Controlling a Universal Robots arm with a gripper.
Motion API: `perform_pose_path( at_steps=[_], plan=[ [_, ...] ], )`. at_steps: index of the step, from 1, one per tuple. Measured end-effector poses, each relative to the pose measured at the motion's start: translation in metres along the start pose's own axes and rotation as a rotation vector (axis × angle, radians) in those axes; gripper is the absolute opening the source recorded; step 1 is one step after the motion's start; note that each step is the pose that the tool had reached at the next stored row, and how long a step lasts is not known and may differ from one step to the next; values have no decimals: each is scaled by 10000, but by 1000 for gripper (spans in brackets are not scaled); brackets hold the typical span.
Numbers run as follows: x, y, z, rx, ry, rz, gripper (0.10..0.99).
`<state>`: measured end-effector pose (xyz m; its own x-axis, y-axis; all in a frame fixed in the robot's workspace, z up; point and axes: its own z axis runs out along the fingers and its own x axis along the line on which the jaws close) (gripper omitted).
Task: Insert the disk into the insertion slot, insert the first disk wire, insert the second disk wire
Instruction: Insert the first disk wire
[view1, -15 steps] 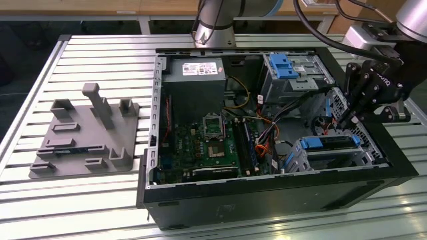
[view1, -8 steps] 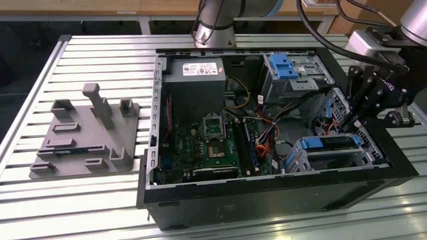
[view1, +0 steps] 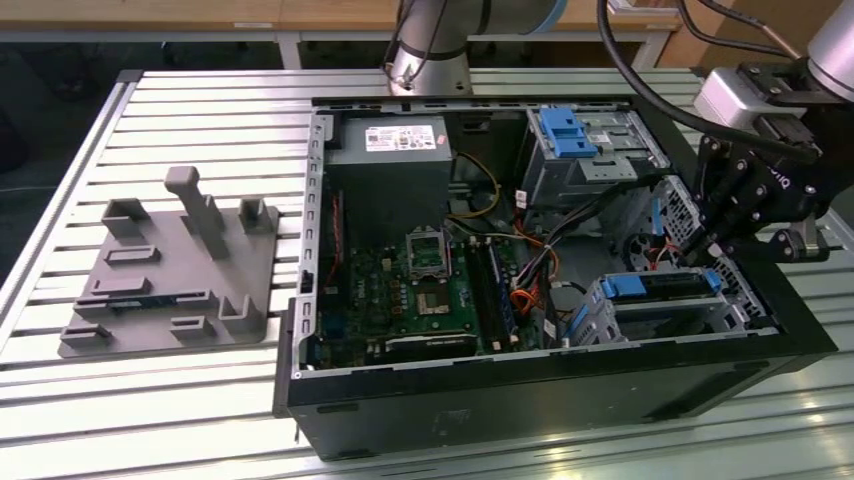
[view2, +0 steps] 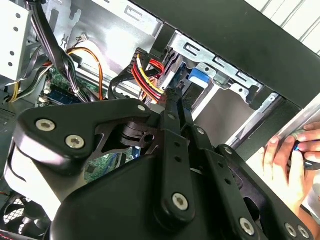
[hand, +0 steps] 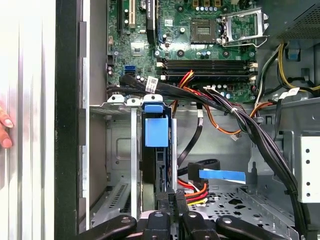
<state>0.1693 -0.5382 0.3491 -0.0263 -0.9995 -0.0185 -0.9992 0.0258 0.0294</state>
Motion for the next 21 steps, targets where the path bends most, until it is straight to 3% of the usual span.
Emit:
perform_pose_path(
  at_steps=[21],
  plan=[
    [26, -2, 64, 0, 5, 0, 165]
  ],
)
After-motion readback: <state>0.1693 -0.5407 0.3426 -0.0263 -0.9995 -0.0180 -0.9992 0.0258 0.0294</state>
